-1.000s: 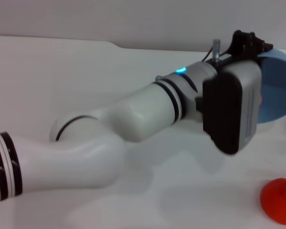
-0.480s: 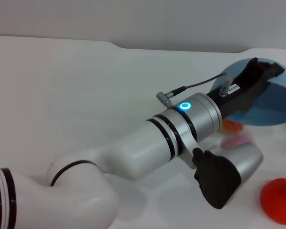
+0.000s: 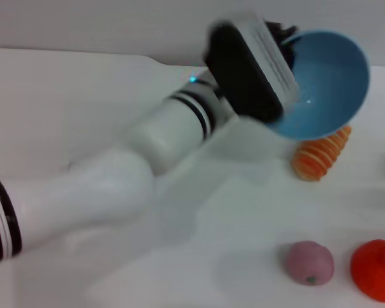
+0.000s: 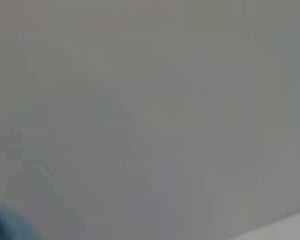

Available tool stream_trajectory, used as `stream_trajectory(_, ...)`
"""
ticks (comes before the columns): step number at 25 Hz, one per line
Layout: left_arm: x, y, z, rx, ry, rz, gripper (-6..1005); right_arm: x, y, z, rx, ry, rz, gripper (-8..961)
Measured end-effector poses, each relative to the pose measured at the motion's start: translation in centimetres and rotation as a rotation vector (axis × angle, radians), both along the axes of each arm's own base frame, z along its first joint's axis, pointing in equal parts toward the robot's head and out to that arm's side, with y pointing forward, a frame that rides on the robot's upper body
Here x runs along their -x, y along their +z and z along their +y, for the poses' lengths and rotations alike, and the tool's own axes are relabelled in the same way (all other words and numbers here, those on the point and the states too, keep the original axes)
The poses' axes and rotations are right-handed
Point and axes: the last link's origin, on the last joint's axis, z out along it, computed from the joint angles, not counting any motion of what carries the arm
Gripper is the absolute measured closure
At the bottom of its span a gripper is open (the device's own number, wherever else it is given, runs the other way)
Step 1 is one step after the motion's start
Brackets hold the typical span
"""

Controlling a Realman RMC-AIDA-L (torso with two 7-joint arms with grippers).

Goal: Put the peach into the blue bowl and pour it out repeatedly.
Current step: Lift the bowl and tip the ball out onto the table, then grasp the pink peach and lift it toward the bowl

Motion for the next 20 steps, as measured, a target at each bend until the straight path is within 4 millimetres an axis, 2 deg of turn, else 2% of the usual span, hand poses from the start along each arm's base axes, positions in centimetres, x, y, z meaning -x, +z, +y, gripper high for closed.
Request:
stream_trajectory(2, 1.1, 0.6, 1.6, 0.091, 0.171, -0.120, 999, 0.4, 0.2, 0.3, 0.113, 0.024, 0.052, 338)
stream_trajectory(5, 2.6, 0.9, 3.1, 0.193, 0.334, -0.222, 1000, 1.1, 0.9, 0.9, 0.323, 0.039, 0.096, 340)
stream_trajectory(6, 3.3, 1.0, 3.7, 0.227, 0.389, -0.245, 1000, 2.4, 1.2, 1.1, 0.486, 0.089, 0.073, 340)
stream_trajectory(7, 3.9, 1.1, 4.3, 0.262, 0.441, -0.267, 1000, 2.4, 1.2, 1.1, 0.486, 0.089, 0.073, 341)
stream_trajectory(9, 5.3, 1.0, 5.3, 0.326, 0.554, -0.296, 1000, 4.6, 1.3, 1.5, 0.691, 0.151, 0.056, 342)
stream_trajectory(10, 5.7, 1.0, 5.6, 0.347, 0.601, -0.315, 1000, 4.6, 1.3, 1.5, 0.691, 0.151, 0.056, 343)
stream_trajectory(14, 7.1, 0.8, 5.9, 0.388, 0.732, -0.367, 999, 6.6, 0.1, 2.9, 0.927, 0.127, 0.018, 346)
stream_trajectory(20, 7.7, 0.8, 5.5, 0.395, 0.750, -0.376, 1000, 7.8, -3.1, 4.7, 1.156, 0.041, -0.127, 350)
